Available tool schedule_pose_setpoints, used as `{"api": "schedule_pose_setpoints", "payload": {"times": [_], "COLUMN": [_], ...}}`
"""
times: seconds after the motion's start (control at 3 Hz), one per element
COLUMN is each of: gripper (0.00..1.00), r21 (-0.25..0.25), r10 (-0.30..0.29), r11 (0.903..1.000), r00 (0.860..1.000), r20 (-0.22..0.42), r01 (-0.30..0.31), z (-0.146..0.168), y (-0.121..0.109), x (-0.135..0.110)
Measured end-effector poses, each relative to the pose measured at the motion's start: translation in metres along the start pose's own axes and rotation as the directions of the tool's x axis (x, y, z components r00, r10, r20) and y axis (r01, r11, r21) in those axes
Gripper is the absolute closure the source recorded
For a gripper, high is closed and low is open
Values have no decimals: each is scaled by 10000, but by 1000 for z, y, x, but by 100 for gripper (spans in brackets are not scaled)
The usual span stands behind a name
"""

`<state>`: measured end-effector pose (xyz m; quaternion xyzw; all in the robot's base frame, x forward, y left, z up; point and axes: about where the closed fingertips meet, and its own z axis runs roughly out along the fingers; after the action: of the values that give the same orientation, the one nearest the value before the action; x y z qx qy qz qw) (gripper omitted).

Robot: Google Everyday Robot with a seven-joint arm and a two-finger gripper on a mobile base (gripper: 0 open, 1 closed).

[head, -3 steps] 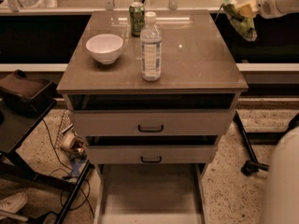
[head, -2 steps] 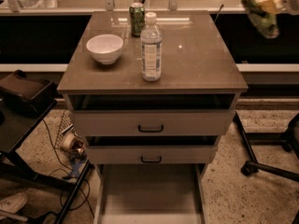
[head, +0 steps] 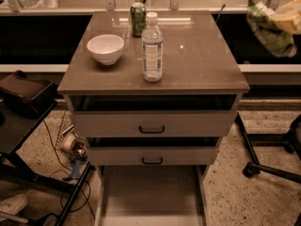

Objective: Move green jalapeno chip bag near blue plastic bottle

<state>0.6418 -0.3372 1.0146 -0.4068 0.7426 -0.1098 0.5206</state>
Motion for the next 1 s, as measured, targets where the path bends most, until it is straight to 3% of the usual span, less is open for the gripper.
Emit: {"api": "schedule_pose_setpoints", "payload": {"times": [0.33, 0.67, 1.0], "gripper": [100, 100, 100], "r21": [-416, -104, 194], "r10": [-297, -655, -1222], "r11": [9987, 9978, 9925], "r00": [9995, 9973, 9865], "r20": [-87, 339, 1087], "r01": [293, 659, 1208], "z": [11, 23, 43], "y": [24, 26, 33], "x": [9, -10, -41]}}
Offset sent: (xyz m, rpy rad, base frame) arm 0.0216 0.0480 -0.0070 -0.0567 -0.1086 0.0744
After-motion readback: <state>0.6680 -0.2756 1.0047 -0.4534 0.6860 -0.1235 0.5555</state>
